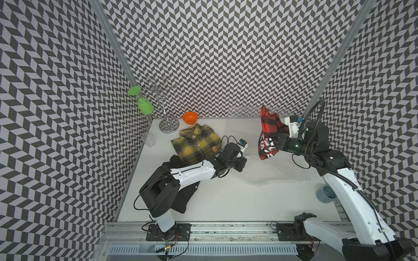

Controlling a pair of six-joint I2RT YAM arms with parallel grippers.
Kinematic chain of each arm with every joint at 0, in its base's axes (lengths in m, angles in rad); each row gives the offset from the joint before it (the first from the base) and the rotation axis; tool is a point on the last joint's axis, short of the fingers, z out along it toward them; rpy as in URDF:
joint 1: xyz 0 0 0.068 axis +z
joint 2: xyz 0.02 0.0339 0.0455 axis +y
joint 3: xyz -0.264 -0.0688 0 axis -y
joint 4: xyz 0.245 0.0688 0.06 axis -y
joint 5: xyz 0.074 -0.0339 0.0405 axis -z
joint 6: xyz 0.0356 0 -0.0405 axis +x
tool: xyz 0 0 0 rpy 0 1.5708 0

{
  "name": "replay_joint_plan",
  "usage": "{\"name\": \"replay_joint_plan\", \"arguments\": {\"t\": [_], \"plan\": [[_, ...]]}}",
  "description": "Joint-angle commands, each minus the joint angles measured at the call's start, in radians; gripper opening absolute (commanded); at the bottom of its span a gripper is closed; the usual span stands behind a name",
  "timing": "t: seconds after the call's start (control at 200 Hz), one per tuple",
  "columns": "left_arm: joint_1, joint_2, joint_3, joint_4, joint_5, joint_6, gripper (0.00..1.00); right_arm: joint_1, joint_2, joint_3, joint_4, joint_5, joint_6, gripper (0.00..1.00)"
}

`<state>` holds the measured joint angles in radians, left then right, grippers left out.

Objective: Place the folded shirt into the vacuum bag
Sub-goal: Open the vacuum bag at the center of the board, then place the shirt in the vacuum bag.

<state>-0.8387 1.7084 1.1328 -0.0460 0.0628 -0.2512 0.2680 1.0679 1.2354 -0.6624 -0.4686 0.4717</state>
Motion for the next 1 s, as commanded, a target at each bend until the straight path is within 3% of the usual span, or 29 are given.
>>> {"name": "replay_joint_plan", "arguments": {"t": [0.0, 0.24, 0.356, 0.611, 0.811, 0.996], "plan": [[0.032, 0.012, 0.044, 0.018, 0.092, -0.089, 0.00, 0.098, -0.055, 0.040, -0.033, 0.117, -0.015, 0.02], [0.054, 0.017, 0.111, 0.031, 0.174, -0.137, 0.00, 0.321, -0.120, -0.097, -0.030, 0.207, 0.033, 0.00], [0.071, 0.038, 0.153, 0.035, 0.230, -0.171, 0.00, 0.423, -0.118, -0.207, -0.044, 0.323, 0.043, 0.00], [0.088, 0.039, 0.222, 0.007, 0.267, -0.182, 0.00, 0.444, -0.050, -0.373, -0.108, 0.417, 0.031, 0.00], [0.094, 0.078, 0.262, -0.049, 0.252, -0.154, 0.00, 0.445, -0.079, -0.173, -0.223, 0.575, -0.012, 0.00], [0.112, 0.112, 0.301, -0.061, 0.293, -0.148, 0.00, 0.487, -0.074, -0.002, -0.229, 0.482, -0.089, 0.00]]}}
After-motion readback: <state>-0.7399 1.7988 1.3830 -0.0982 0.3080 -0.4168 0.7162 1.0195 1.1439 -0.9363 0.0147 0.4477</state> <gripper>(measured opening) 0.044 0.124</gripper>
